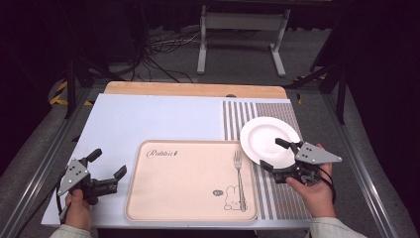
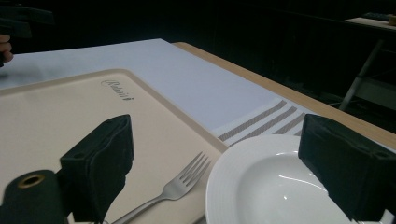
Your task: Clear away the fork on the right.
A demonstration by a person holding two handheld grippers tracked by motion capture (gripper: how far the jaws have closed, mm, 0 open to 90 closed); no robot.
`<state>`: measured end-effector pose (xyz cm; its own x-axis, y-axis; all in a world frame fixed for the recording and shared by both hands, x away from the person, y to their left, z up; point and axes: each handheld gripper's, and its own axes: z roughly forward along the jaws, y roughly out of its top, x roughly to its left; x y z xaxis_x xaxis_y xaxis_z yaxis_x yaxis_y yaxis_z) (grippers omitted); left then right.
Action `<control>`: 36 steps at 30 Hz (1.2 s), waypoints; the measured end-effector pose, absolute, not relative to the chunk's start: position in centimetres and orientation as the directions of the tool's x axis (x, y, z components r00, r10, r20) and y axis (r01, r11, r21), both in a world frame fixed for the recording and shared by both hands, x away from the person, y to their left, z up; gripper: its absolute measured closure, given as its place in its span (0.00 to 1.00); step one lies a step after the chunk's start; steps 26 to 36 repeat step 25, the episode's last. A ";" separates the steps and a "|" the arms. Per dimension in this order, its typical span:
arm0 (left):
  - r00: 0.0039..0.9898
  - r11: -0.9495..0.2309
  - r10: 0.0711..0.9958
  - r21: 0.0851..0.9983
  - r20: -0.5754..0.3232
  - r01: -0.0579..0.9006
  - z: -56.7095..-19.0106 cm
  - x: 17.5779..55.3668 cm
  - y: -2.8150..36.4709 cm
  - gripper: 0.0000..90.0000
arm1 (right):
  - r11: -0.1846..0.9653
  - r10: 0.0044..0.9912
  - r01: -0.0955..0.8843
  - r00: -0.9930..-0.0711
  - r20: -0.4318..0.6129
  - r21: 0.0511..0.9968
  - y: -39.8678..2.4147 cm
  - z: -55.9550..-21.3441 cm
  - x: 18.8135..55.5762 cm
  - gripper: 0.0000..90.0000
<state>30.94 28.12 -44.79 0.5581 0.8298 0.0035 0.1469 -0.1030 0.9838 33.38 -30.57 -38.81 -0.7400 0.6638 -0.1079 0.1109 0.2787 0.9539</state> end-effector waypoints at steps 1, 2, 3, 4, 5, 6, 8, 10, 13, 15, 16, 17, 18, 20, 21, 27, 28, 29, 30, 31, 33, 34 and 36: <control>0.562 -0.110 0.827 0.983 0.010 0.144 -44.8 30.9 28.2 0.00 | 0.274 0.668 0.111 -0.737 -0.106 0.955 -30.9 -39.0 33.3 0.12; 0.565 -0.102 0.825 0.985 0.007 0.138 -44.8 30.8 28.2 0.00 | 0.266 0.669 0.108 -0.736 -0.103 0.958 -31.1 -39.2 33.2 0.12; 0.565 -0.102 0.825 0.985 0.007 0.138 -44.8 30.8 28.2 0.00 | 0.254 0.671 0.108 -0.735 -0.095 0.961 -31.4 -39.5 33.1 0.12; 0.565 -0.106 0.825 0.985 0.011 0.136 -44.8 30.8 28.2 0.00 | 0.254 0.671 0.108 -0.735 -0.095 0.961 -31.4 -39.5 33.1 0.12; 0.566 -0.103 0.824 0.986 0.009 0.135 -44.8 30.7 28.3 0.00 | 0.249 0.674 0.112 -0.733 -0.089 0.962 -31.7 -39.8 33.0 0.11; 0.565 -0.104 0.825 0.985 0.010 0.134 -44.8 30.7 28.3 0.00 | 0.239 0.680 0.118 -0.729 -0.079 0.964 -31.9 -40.2 33.0 0.11; 0.563 -0.102 0.826 0.986 0.010 0.132 -44.8 30.6 28.4 0.00 | 0.233 0.686 0.128 -0.724 -0.070 0.964 -32.3 -40.8 32.9 0.11; 0.561 -0.100 0.828 0.986 0.010 0.130 -44.9 30.5 28.4 0.00 | 0.224 0.694 0.134 -0.718 -0.061 0.965 -32.8 -41.5 32.8 0.11; 0.565 -0.102 0.825 0.987 0.013 0.126 -44.9 30.4 28.6 0.00 | 0.184 0.706 0.145 -0.708 -0.028 0.972 -33.5 -42.4 32.7 0.10; 0.565 -0.101 0.825 0.988 0.015 0.121 -44.9 30.3 28.6 0.00 | 0.172 0.703 0.156 -0.711 -0.010 0.973 -33.7 -43.0 32.7 0.09; 0.567 -0.105 0.824 0.987 0.017 0.123 -44.8 30.3 28.7 0.00 | 0.172 0.703 0.156 -0.711 -0.010 0.973 -33.7 -43.0 32.7 0.09; 0.566 -0.103 0.824 0.987 0.016 0.122 -44.8 30.2 28.7 0.00 | 0.166 0.705 0.173 -0.709 0.006 0.971 -33.9 -43.6 32.7 0.10; 0.566 -0.101 0.824 0.988 0.016 0.120 -44.8 30.2 28.7 0.00 | 0.167 0.706 0.190 -0.708 0.017 0.967 -34.0 -44.0 32.7 0.10; 0.566 -0.097 0.824 0.989 0.016 0.114 -44.8 30.2 28.7 0.00 | 0.159 0.712 0.213 -0.702 0.038 0.964 -34.2 -44.4 32.8 0.10; 0.566 -0.097 0.824 0.989 0.016 0.114 -44.8 30.1 28.7 0.00 | 0.154 0.713 0.222 -0.699 0.047 0.963 -34.3 -44.6 32.8 0.10; 0.567 -0.096 0.824 0.989 0.016 0.112 -44.8 30.1 28.8 0.00 | 0.132 0.716 0.226 -0.695 0.065 0.965 -34.5 -44.7 32.9 0.10; 0.567 -0.096 0.824 0.989 0.016 0.112 -44.8 30.1 28.8 0.00 | 0.132 0.716 0.226 -0.695 0.065 0.965 -34.5 -44.7 32.9 0.10; 0.567 -0.096 0.824 0.989 0.016 0.112 -44.8 30.1 28.8 0.00 | 0.132 0.716 0.226 -0.695 0.065 0.965 -34.5 -44.7 32.9 0.10; 0.567 -0.096 0.824 0.989 0.016 0.112 -44.8 30.1 28.8 0.00 | 0.132 0.716 0.226 -0.695 0.065 0.965 -34.5 -44.7 32.9 0.10; 0.567 -0.096 0.824 0.989 0.016 0.112 -44.8 30.1 28.8 0.00 | 0.132 0.716 0.226 -0.695 0.065 0.965 -34.5 -44.7 32.9 0.10; 0.567 -0.096 0.824 0.989 0.016 0.112 -44.8 30.1 28.8 0.00 | 0.132 0.716 0.226 -0.695 0.065 0.965 -34.5 -44.7 32.9 0.10; 0.567 -0.096 0.824 0.989 0.016 0.112 -44.8 30.1 28.8 0.00 | 0.132 0.716 0.226 -0.695 0.065 0.965 -34.5 -44.7 32.9 0.10; 0.567 -0.096 0.824 0.989 0.016 0.112 -44.8 30.1 28.8 0.00 | 0.132 0.716 0.226 -0.695 0.065 0.965 -34.5 -44.7 32.9 0.10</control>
